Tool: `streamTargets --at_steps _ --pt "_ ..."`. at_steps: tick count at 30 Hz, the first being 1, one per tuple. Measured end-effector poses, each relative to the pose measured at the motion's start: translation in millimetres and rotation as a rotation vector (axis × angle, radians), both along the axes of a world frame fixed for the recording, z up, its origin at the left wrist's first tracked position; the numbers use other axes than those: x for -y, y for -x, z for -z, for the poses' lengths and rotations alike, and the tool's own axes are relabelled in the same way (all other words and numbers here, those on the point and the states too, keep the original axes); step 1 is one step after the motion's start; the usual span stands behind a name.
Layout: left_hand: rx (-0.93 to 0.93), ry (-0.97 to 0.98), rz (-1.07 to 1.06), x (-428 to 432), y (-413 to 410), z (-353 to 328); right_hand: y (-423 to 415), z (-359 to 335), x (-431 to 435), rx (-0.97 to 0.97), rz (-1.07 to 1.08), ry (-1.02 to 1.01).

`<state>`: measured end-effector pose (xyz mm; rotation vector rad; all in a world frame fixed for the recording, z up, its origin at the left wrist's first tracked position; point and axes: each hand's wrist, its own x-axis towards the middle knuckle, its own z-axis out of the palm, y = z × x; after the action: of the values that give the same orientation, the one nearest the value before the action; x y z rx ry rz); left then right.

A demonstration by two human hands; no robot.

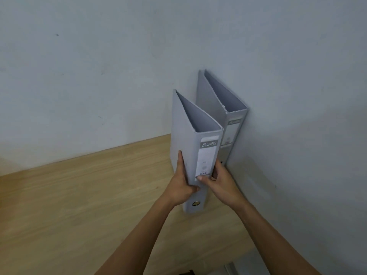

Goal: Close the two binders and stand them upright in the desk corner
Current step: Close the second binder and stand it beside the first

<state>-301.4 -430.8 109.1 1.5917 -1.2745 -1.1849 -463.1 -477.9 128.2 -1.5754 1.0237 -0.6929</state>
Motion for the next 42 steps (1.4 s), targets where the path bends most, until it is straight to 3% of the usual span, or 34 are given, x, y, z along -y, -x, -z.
streamTargets --at_steps 8,15,20,25,31,42 --pt "-0.001 -0.046 -0.049 36 10 24 14 3 8 -0.101 0.031 0.098" --pt "0.073 -0.105 0.01 74 18 14 23 9 41 -0.134 0.222 0.079" --pt "0.029 -0.175 -0.036 100 14 6 15 13 72 -0.105 0.352 -0.015" --pt "0.012 -0.164 -0.199 112 17 6 3 22 92 0.108 0.535 -0.304" --pt "0.024 -0.27 -0.381 128 18 2 -12 28 100 0.15 0.484 -0.367" --pt "0.063 -0.303 -0.329 139 14 -11 -20 22 113 0.205 0.477 -0.432"
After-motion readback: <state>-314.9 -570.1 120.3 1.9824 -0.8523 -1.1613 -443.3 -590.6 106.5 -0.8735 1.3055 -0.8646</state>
